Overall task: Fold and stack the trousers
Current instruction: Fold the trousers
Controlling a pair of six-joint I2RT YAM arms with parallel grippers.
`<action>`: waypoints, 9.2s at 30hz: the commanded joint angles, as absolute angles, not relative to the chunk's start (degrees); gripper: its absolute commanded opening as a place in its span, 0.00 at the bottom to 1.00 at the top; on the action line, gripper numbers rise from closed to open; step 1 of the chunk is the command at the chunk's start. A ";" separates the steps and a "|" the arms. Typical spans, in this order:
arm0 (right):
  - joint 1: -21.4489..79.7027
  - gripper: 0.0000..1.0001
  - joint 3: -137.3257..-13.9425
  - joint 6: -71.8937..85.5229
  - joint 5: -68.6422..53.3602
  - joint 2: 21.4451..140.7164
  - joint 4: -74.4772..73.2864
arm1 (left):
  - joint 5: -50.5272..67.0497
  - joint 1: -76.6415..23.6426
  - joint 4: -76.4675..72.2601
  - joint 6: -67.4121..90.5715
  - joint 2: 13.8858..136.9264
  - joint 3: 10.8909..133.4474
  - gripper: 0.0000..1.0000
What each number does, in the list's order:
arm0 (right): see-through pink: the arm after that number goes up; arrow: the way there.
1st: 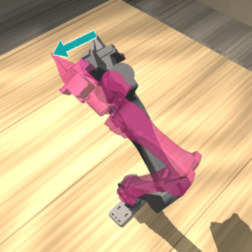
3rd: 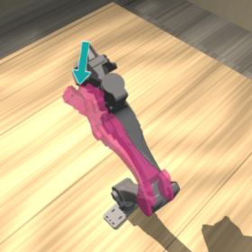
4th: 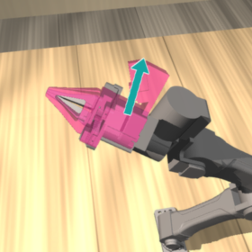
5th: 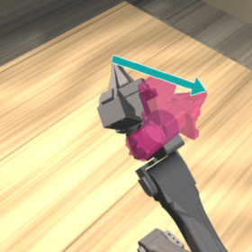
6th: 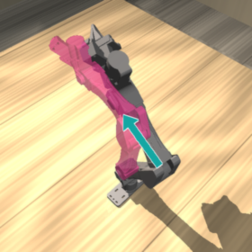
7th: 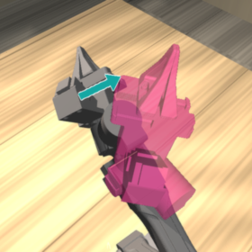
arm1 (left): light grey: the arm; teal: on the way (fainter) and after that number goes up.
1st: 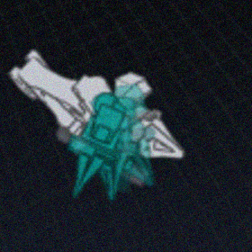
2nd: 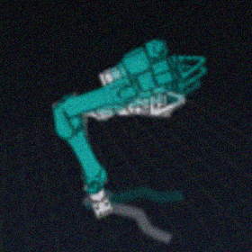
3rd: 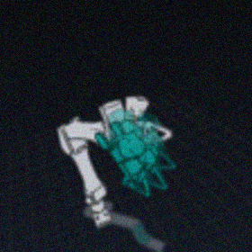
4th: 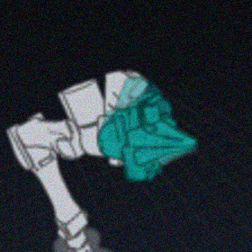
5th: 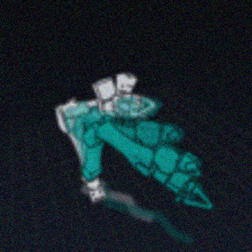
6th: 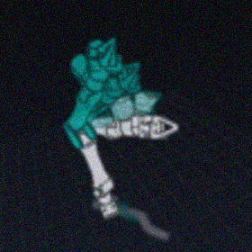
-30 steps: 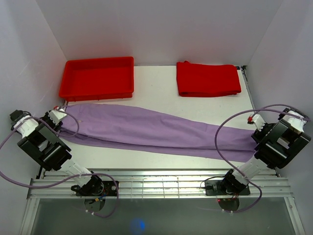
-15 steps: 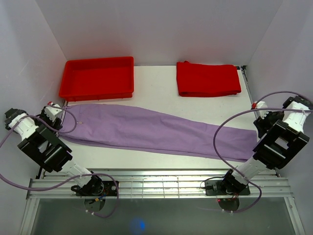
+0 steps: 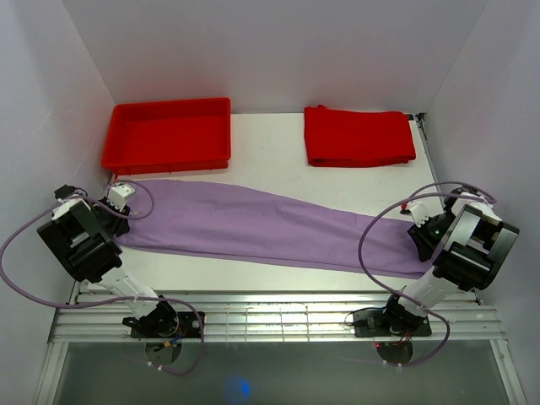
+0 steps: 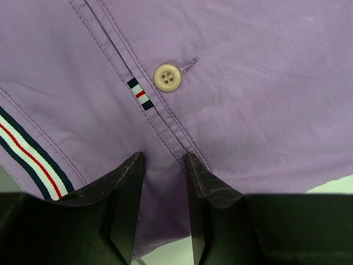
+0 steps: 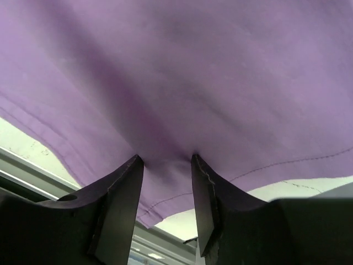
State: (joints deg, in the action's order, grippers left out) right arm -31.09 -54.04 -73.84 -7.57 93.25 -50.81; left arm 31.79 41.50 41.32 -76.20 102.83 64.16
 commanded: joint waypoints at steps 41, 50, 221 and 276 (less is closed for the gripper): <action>-8.96 0.44 -46.85 -54.75 2.37 92.73 -39.90 | 19.44 27.51 45.45 -64.15 80.95 40.17 0.38; -9.14 0.74 -59.92 -55.46 -8.95 86.57 -53.25 | 26.95 28.13 55.53 -76.45 74.46 46.65 0.46; -0.98 0.57 -72.73 -51.86 -7.51 98.88 -53.87 | 29.26 -13.72 45.53 -32.34 87.44 70.03 0.72; 39.11 0.23 -107.32 -22.50 -33.22 124.18 -42.89 | 37.97 -3.78 25.93 -84.37 68.21 27.17 0.00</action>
State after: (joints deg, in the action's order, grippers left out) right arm 36.40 -106.52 -25.43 -32.93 123.13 -43.24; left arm 37.52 -3.11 26.06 -80.25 70.08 29.67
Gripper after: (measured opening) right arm 0.242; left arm 0.023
